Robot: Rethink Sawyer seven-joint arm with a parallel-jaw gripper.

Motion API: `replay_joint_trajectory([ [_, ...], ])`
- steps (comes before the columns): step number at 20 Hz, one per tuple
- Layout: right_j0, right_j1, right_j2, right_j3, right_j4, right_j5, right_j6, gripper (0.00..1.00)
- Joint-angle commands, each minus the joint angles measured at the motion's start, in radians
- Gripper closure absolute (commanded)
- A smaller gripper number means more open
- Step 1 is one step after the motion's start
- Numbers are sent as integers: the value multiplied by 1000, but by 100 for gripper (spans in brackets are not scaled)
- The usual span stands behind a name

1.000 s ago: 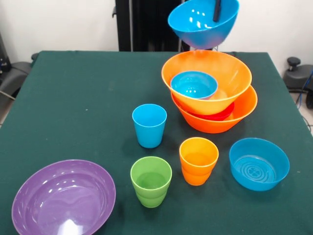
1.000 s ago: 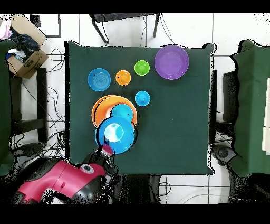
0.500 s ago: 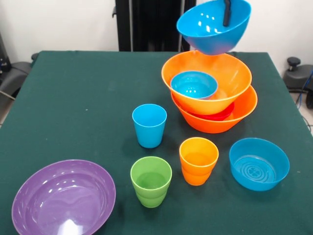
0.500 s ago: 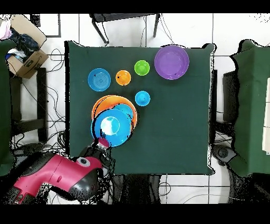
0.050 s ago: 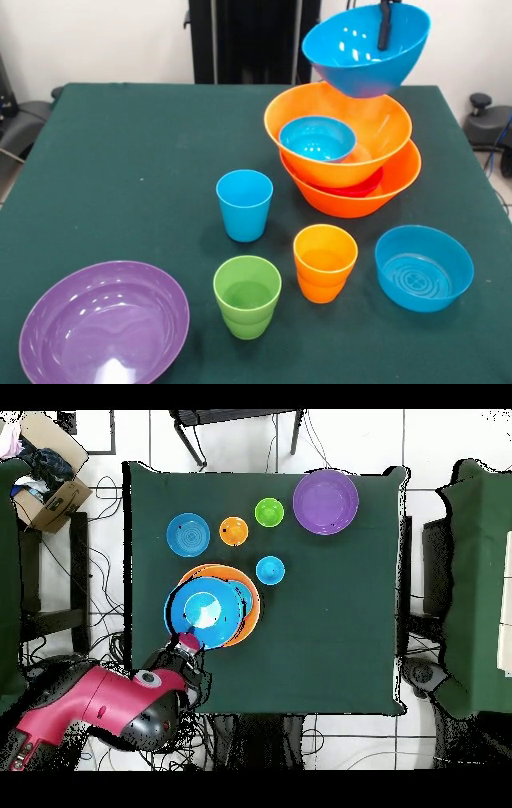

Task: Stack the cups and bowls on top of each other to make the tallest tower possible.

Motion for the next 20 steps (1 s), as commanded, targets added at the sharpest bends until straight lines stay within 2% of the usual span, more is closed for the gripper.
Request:
replay_joint_trajectory([
  [1,-23,49,93,-81,12,54,66,100],
  [9,-34,36,122,-63,54,112,-59,100],
  [14,-19,79,100,-69,39,140,-33,100],
  [17,-25,64,114,-68,51,154,-65,100],
  [20,-18,69,118,-68,53,156,-56,100],
])
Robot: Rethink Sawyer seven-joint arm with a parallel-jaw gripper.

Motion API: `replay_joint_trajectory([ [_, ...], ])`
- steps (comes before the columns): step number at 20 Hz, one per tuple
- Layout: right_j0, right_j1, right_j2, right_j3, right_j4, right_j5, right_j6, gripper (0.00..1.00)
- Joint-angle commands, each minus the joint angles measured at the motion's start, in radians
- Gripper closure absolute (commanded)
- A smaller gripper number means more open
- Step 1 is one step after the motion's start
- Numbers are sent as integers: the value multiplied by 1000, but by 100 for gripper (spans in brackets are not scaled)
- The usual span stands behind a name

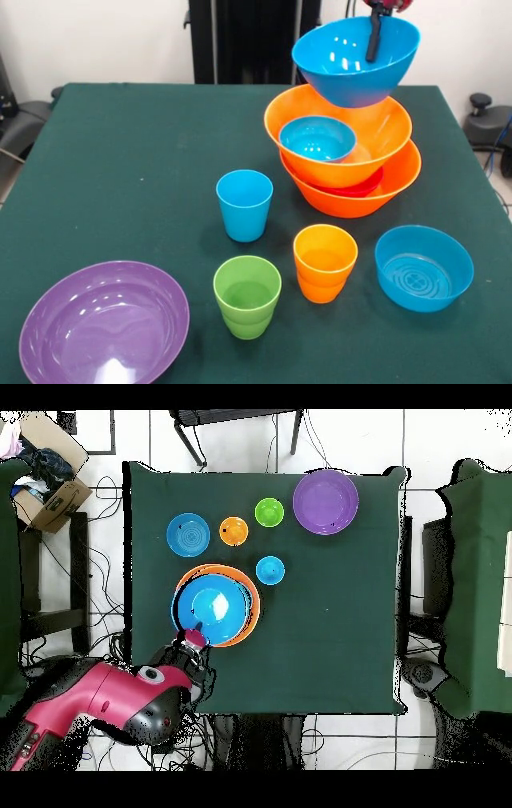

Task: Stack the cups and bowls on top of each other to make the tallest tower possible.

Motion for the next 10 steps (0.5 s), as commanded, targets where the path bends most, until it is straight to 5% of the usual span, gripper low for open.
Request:
replay_joint_trajectory([
  [1,-17,18,118,-66,40,98,-57,100],
  [10,-46,-11,152,-49,57,108,-132,100],
])
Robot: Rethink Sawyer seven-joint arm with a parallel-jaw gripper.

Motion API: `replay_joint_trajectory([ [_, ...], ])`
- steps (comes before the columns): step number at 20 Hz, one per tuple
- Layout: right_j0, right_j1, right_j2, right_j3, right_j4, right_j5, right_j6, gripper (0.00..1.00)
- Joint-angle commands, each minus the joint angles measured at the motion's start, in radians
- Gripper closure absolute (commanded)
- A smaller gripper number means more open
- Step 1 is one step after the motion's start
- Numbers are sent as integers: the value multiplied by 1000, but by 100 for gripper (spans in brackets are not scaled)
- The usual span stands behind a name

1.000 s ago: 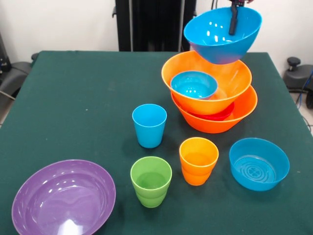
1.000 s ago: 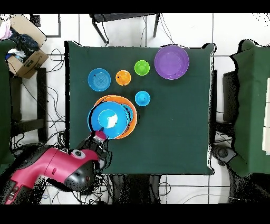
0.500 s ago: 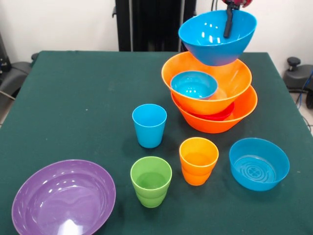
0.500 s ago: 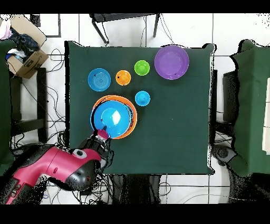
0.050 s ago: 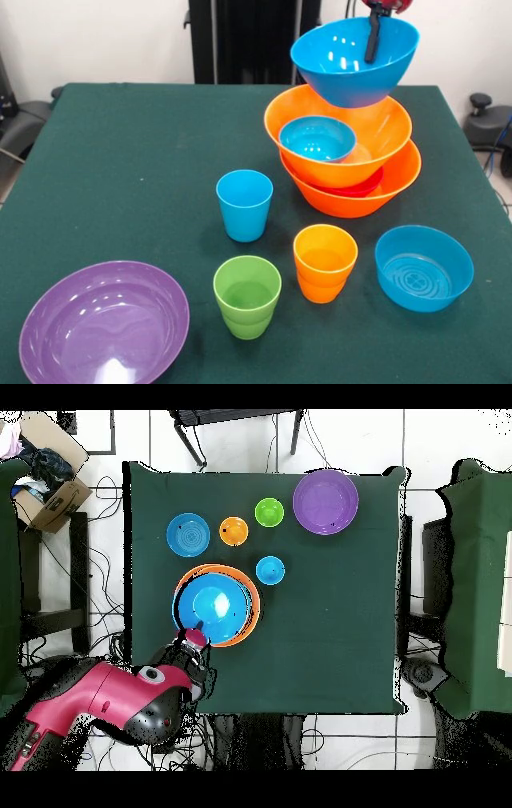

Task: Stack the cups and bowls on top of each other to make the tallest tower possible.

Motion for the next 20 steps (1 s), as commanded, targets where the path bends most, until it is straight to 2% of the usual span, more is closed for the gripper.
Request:
replay_joint_trajectory([
  [1,-50,-19,159,-46,53,90,-148,100],
  [9,-115,-97,219,-12,102,103,-328,100],
  [20,-141,-117,250,-9,133,136,-409,100],
])
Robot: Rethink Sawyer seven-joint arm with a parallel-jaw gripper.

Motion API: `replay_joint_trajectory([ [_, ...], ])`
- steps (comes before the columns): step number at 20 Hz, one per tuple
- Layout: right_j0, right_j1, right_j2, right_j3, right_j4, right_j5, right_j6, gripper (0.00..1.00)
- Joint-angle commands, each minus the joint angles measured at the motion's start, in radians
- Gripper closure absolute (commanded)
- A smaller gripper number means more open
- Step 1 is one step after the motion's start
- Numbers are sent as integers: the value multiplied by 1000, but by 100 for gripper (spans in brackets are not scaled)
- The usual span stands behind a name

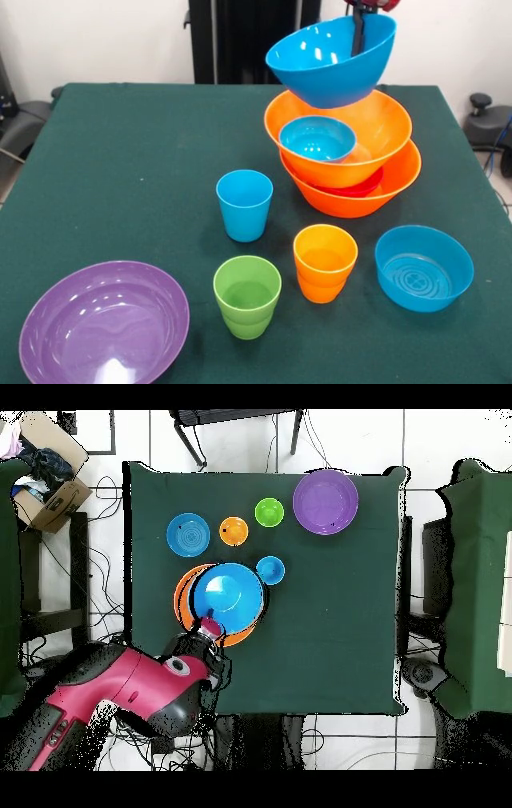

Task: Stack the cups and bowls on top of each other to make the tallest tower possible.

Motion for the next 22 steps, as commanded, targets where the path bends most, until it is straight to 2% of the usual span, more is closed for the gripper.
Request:
replay_joint_trajectory([
  [1,-26,-19,222,-9,72,115,-328,100],
  [10,-24,-17,240,-15,75,122,-333,100],
  [22,5,22,229,-17,72,199,-307,100],
])
